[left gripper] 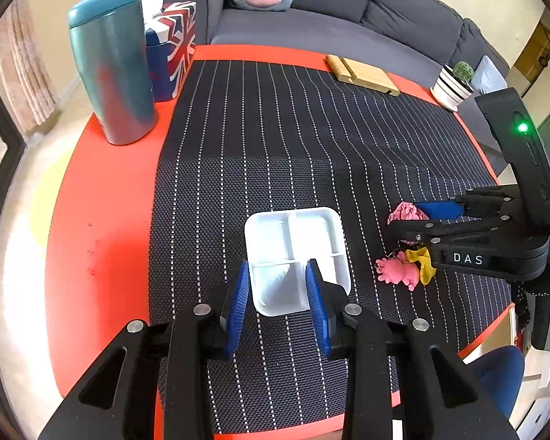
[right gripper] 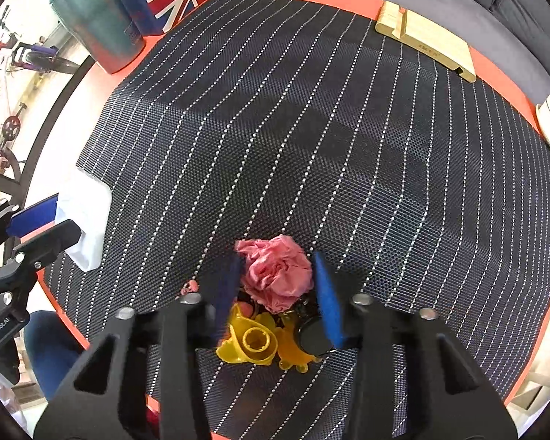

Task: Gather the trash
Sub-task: 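Grasp the crumpled pink paper with the right gripper while the left gripper holds the tray, then carry tray and pink paper over the wastebasket and open both grippers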

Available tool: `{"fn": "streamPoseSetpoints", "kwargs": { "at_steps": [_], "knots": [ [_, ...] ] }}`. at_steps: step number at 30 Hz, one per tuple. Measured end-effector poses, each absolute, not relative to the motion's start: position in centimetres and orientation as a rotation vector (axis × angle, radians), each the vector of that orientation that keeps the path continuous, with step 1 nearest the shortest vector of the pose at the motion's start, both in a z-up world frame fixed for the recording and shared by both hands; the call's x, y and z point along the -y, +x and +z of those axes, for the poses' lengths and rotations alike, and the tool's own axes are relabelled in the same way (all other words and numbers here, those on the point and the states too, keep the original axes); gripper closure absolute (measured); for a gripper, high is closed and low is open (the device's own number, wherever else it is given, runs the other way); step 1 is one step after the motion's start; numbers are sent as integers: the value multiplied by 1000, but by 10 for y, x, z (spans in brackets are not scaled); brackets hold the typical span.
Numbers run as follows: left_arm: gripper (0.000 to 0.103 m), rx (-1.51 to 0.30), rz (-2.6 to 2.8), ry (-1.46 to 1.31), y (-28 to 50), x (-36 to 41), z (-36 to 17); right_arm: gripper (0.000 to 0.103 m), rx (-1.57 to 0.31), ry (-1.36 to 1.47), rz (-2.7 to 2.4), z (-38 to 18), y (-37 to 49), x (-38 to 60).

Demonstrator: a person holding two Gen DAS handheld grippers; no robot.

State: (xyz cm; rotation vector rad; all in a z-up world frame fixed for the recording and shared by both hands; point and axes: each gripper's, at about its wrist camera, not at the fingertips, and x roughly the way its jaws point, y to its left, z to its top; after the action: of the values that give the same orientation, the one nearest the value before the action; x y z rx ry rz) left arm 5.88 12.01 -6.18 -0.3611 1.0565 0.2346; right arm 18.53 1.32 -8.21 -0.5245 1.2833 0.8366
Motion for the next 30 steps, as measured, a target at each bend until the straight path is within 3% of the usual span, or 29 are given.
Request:
{"fn": "streamPoseSetpoints", "kwargs": {
  "at_steps": [12, 30],
  "knots": [
    [72, -1022, 219, -303, 57, -103, -48, 68, -1170, -421, 862, -45, 190, 13],
    [72, -952, 134, -184, 21, -50, -22, 68, -974, -360, 993, 1, 98, 94]
  ]
}}
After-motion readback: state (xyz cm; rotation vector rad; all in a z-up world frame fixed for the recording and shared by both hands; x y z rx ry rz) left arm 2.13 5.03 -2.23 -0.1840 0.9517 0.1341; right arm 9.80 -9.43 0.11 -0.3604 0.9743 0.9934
